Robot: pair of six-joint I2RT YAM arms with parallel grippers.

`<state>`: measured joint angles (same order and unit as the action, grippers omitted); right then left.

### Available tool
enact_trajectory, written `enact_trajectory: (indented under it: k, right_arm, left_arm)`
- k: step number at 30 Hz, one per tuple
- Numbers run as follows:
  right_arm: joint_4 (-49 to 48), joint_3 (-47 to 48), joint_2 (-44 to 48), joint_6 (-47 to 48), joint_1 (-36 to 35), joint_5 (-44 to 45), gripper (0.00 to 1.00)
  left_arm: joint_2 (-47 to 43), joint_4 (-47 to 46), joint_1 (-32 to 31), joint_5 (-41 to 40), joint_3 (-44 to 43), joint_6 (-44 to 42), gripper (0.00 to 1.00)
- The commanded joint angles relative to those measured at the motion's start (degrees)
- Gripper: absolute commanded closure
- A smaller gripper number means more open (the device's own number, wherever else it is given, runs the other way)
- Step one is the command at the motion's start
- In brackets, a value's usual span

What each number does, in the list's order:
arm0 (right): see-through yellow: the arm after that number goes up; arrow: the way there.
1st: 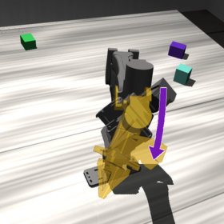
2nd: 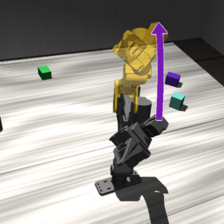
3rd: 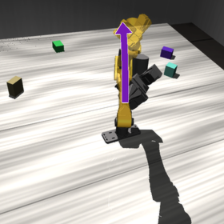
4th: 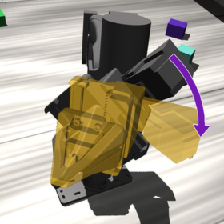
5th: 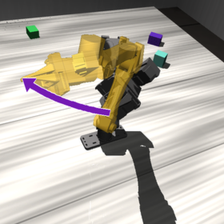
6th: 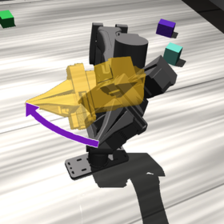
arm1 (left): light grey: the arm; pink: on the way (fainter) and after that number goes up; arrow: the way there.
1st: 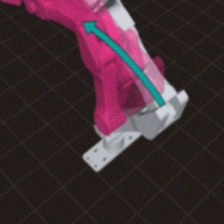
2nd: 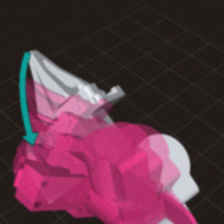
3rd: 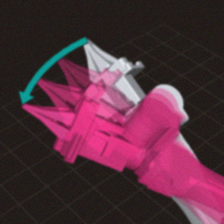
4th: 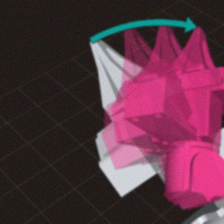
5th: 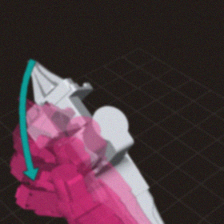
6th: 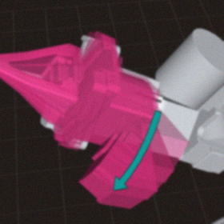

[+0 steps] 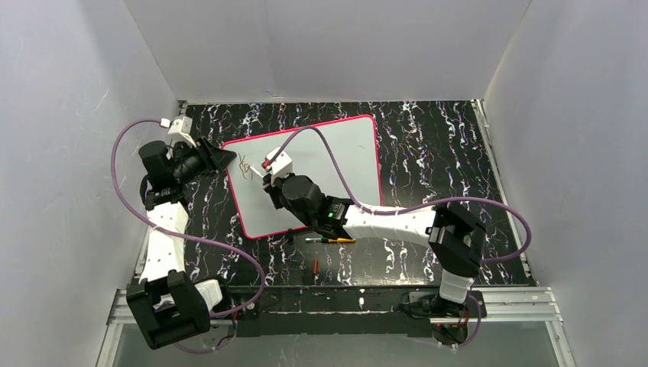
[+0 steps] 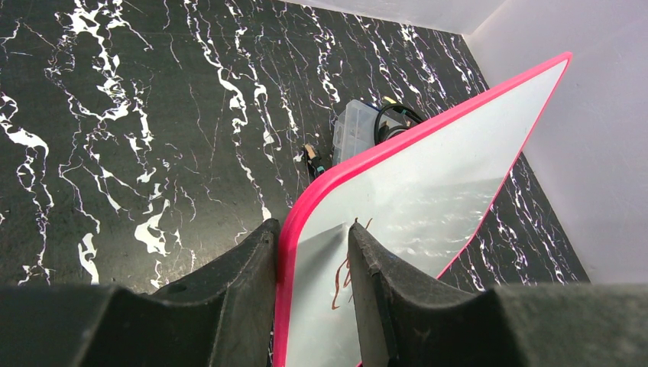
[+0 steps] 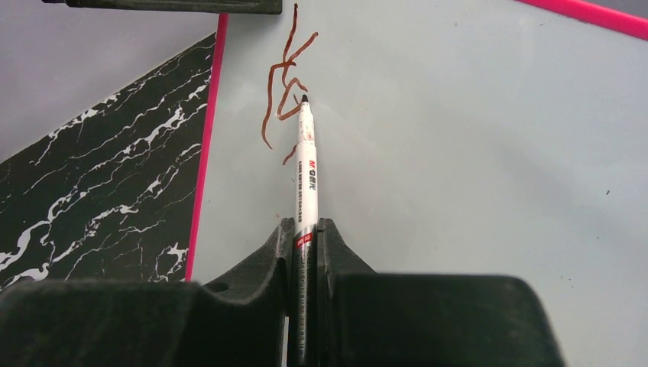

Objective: Write a sentence on the whiteboard

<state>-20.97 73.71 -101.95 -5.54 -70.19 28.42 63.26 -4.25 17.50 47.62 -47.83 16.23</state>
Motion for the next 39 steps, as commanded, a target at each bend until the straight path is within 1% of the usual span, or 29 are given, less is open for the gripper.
enact_trajectory:
  k: [1, 7, 12, 19, 25, 39]
  right_arm:
    - [-3.1, 1.3, 1.1, 1.7, 0.8, 1.6, 0.99]
    - [-7.2, -3.2, 4.9, 1.8, 0.7, -0.6, 0.99]
    - [-5.4, -2.1, 4.0, 2.1, 0.7, 1.3, 0.99]
    - [-5.9, -1.4, 3.1, 2.8, 0.7, 0.7, 0.99]
    - [-4.5, -0.7, 2.3, 2.8, 0.8, 2.2, 0.99]
    - [-1.8, -5.6, 3.9, -0.4, 0.7, 0.4, 0.99]
  left_arm:
    - [-2.2, 0.9, -0.4, 3.2, -0.7, -0.1, 0.64]
    - [-2.2, 0.9, -0.4, 3.1, -0.7, -0.2, 0.64]
    - [-2.3, 1.0, -0.4, 3.1, -0.6, -0.2, 0.64]
    - [-2.3, 1.0, -0.4, 3.1, -0.6, -0.3, 0.64]
    - [-2.2, 1.0, -0.4, 3.1, -0.7, -0.4, 0.64]
    - [-2.3, 1.1, -0.5, 3.0, -0.7, -0.4, 0.64]
